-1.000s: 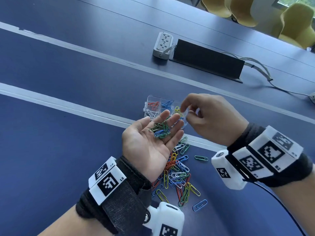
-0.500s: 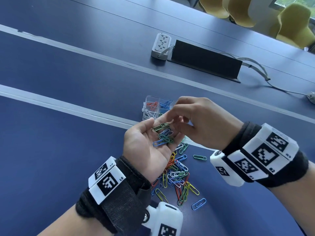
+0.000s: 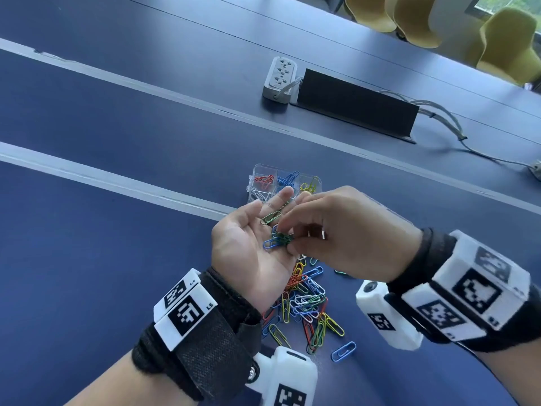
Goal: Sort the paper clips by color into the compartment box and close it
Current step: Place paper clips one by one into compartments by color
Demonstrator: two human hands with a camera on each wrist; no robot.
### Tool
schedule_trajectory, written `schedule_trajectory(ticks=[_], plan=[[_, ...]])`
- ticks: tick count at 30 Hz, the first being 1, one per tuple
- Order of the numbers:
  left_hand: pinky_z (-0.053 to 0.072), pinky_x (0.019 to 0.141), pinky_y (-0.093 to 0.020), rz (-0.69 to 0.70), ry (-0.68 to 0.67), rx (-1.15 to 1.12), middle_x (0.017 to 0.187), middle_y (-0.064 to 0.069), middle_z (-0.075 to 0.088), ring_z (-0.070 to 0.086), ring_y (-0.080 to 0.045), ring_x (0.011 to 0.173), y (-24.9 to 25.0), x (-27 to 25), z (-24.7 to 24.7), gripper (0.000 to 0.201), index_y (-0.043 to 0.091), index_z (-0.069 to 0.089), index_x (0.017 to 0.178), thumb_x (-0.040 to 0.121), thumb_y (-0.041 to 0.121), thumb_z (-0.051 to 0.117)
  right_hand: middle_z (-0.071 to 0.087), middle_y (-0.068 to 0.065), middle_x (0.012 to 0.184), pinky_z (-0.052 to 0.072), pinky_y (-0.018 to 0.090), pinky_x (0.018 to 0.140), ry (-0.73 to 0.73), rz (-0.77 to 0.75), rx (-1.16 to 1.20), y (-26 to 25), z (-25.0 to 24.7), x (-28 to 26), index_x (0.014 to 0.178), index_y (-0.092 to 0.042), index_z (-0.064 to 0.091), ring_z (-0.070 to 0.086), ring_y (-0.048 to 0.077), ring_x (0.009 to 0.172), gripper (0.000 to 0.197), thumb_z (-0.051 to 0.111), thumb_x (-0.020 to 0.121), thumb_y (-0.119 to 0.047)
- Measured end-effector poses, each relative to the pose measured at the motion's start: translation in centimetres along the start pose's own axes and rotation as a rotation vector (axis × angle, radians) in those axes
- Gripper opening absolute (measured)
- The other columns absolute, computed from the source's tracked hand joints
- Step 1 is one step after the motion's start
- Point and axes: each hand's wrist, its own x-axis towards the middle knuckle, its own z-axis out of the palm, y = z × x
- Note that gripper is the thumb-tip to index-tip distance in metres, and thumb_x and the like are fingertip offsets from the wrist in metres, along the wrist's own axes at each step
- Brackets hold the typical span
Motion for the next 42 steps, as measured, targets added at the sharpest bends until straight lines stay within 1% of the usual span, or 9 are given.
schedule_trajectory(ticks=[6, 16, 18, 22, 26, 31, 34, 38, 42], plan=[[0.055, 0.065, -0.03, 0.015, 0.004, 0.018, 0.092, -0.02, 0.066, 0.064, -0.027, 0.068, 0.0, -0.3, 0.4, 0.046, -0.005, 0.055, 0.121, 0.094, 0.023, 0.031, 0.068, -0.005, 0.078, 0.035, 0.004, 0.065, 0.119, -0.02, 0.077, 0.1, 0.8, 0.1, 0.08, -0.018, 0.073, 0.045, 0.0, 0.058, 0.014, 0.063, 0.071, -0.021], [0.043, 0.093, -0.041, 0.007, -0.001, -0.049, 0.104, -0.02, 0.065, 0.06, -0.03, 0.093, -0.1, -0.3, 0.4, 0.043, -0.002, 0.055, 0.119, 0.091, 0.02, 0.031, 0.065, 0.002, 0.067, 0.046, 0.023, 0.058, 0.19, 0.158, 0.516, 1.4, 0.3, -0.1, 0.086, -0.032, 0.071, 0.056, 0.015, 0.056, 0.026, 0.064, 0.078, -0.008], [0.041, 0.091, -0.038, -0.002, -0.004, -0.06, 0.107, -0.023, 0.065, 0.057, -0.033, 0.097, 0.0, -0.3, 0.5, 0.04, -0.001, 0.055, 0.115, 0.089, 0.019, 0.033, 0.065, -0.007, 0.07, 0.046, 0.02, 0.064, 0.122, 0.143, 0.348, 1.5, 0.2, -0.3, 0.092, -0.028, 0.073, 0.053, 0.002, 0.057, 0.024, 0.066, 0.079, -0.008], [0.05, 0.077, -0.039, -0.012, -0.014, -0.101, 0.123, -0.027, 0.059, 0.06, -0.035, 0.1, 0.1, -0.2, 0.6, 0.041, -0.001, 0.053, 0.121, 0.09, 0.014, 0.031, 0.072, -0.002, 0.086, 0.047, 0.022, 0.074, 0.114, 0.051, 0.099, 0.9, 0.4, -0.5, 0.096, -0.021, 0.074, 0.059, 0.009, 0.069, 0.022, 0.065, 0.077, -0.017], [0.056, 0.055, -0.032, -0.024, -0.033, -0.159, 0.121, -0.023, 0.063, 0.069, -0.031, 0.083, 0.2, -0.3, 0.8, 0.043, 0.0, 0.056, 0.122, 0.089, 0.011, 0.029, 0.072, 0.001, 0.081, 0.035, 0.004, 0.076, 0.215, -0.076, 0.051, 0.2, 1.3, -0.1, 0.084, -0.013, 0.076, 0.051, 0.009, 0.085, 0.018, 0.066, 0.069, -0.014], [0.056, 0.081, -0.034, -0.043, -0.025, -0.117, 0.124, -0.023, 0.061, 0.062, -0.031, 0.109, 0.1, -0.5, 0.8, 0.045, 0.0, 0.052, 0.128, 0.091, 0.015, 0.032, 0.071, 0.0, 0.076, 0.052, 0.033, 0.062, 0.229, -0.129, -0.049, -0.1, 1.8, -0.1, 0.082, -0.014, 0.073, 0.063, 0.021, 0.071, 0.014, 0.064, 0.071, -0.014], [0.052, 0.087, -0.039, -0.067, -0.068, -0.09, 0.124, -0.022, 0.061, 0.058, -0.03, 0.117, -0.1, -0.6, 0.7, 0.051, 0.001, 0.052, 0.128, 0.083, 0.017, 0.037, 0.07, 0.003, 0.079, 0.054, 0.038, 0.057, 0.211, -0.147, -0.062, 0.0, 1.8, -0.2, 0.085, -0.013, 0.07, 0.065, 0.028, 0.072, 0.016, 0.06, 0.074, -0.014], [0.049, 0.091, -0.039, -0.084, -0.124, -0.09, 0.125, -0.021, 0.061, 0.06, -0.03, 0.114, 0.0, -0.7, 0.7, 0.054, 0.0, 0.052, 0.128, 0.08, 0.02, 0.039, 0.069, 0.004, 0.076, 0.053, 0.039, 0.055, 0.225, -0.146, -0.042, 0.3, 1.5, -0.3, 0.082, -0.013, 0.069, 0.061, 0.027, 0.066, 0.018, 0.056, 0.071, -0.016], [0.056, 0.072, -0.034, -0.072, -0.144, -0.103, 0.1, -0.018, 0.067, 0.066, -0.028, 0.083, -0.1, -0.6, 0.7, 0.051, -0.001, 0.055, 0.124, 0.082, 0.023, 0.038, 0.065, 0.001, 0.074, 0.052, 0.037, 0.052, 0.235, -0.124, -0.013, 0.2, 1.1, -0.5, 0.079, -0.013, 0.069, 0.052, 0.019, 0.056, 0.016, 0.059, 0.066, -0.014]])
